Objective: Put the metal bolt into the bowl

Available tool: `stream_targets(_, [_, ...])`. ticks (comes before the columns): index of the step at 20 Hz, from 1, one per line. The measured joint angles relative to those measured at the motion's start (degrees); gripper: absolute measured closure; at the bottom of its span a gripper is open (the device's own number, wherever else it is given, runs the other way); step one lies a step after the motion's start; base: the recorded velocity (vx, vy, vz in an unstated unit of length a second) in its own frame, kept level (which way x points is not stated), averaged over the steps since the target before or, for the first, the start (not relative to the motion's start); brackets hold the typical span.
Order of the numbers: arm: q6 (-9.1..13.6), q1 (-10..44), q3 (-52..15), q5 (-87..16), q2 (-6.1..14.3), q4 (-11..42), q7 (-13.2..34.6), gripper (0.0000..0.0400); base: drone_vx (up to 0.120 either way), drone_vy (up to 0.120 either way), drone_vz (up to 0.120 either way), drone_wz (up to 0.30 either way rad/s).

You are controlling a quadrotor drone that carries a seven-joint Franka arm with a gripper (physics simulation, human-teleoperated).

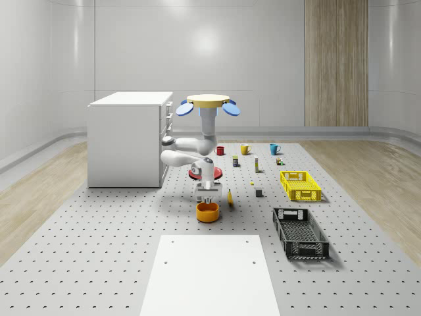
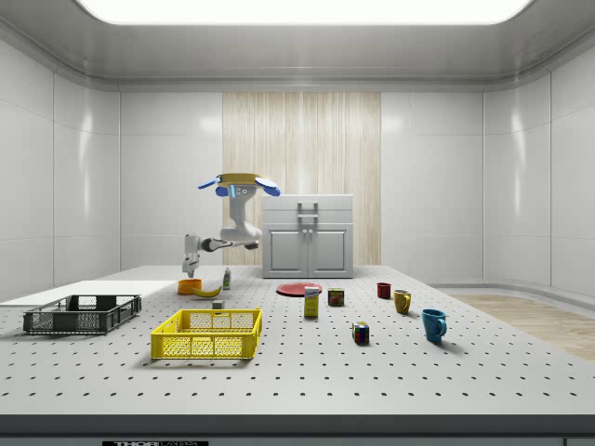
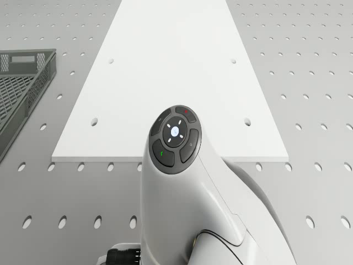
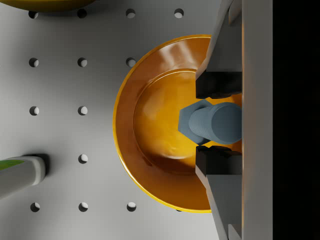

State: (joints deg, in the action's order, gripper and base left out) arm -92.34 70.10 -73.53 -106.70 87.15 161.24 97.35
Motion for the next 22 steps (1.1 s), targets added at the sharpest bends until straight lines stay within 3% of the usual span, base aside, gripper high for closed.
stream_targets(4, [-1.2,0.5,2.9,-2.6,0.1,-0.8,0.0,0.0262,0.0,0.0,0.0,0.0])
stream_targets(5, [-1.5,0.6,3.5,-3.3,0.0,-1.0,0.0,0.0242,0.0,0.0,0.0,0.0])
stream_targets(8, [-2.2,0.9,5.1,-4.6,0.0,-1.6,-0.2,0.0114,0.0,0.0,0.0,0.0])
stream_targets(12, [-2.3,0.9,5.4,-4.9,-0.2,-1.7,-0.3,0.0042,0.0,0.0,0.0,0.0])
stream_targets(22, [-1.2,0.4,3.4,-3.0,-0.3,-1.0,-0.4,0.0003,0.0,0.0,0.0,0.0])
